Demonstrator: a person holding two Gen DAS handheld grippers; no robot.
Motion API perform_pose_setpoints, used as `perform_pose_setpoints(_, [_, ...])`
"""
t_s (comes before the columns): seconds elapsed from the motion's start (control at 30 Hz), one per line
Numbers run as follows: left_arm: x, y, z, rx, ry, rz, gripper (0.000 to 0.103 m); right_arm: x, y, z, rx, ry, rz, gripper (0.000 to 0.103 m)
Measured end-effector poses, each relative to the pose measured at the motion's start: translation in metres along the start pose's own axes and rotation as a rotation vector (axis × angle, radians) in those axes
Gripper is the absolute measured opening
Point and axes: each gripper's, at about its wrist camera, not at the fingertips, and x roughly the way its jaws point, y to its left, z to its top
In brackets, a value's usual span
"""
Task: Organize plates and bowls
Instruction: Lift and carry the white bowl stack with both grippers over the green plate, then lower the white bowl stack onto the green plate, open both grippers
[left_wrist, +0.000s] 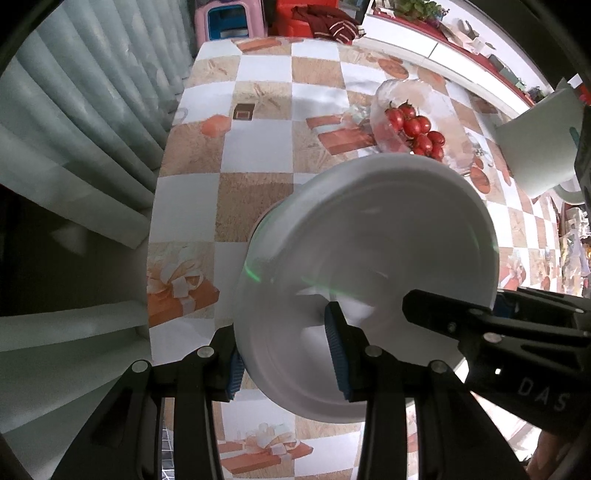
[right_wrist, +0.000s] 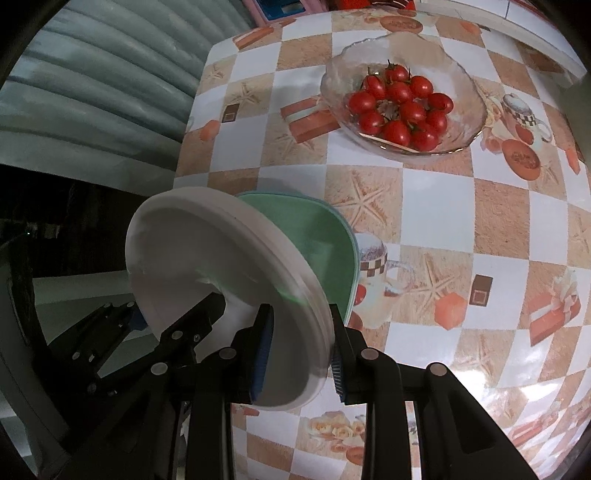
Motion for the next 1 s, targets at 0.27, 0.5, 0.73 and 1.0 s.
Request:
perform_pose_setpoints(0.27, [0.015,0.004,0.003,0.008,0.044,0.006,0.042,0.018,-0.006,0.004,0.015,0.037,0.007,0.031])
perform_pose_setpoints(0.5, [0.017,0.007,0.003,-0.004,0.041,-0.01,0.046,0.021,-0.002,0.011,-0.007,0.025,-0.004,0.031])
perform_pose_setpoints(0.73, [0.005,-0.005,0.002,0.038,0.007,-0.017,0.09,0.009,0.013,0.011,-0.061,-0.016,0.037,0.074])
perform_pose_setpoints(1.0, [0.002,-0.001,0.0,0.047,-0.075,0.067,0.103,-0.016,-0.006,0.003,-0.001,-0.096,-0.014,0.087])
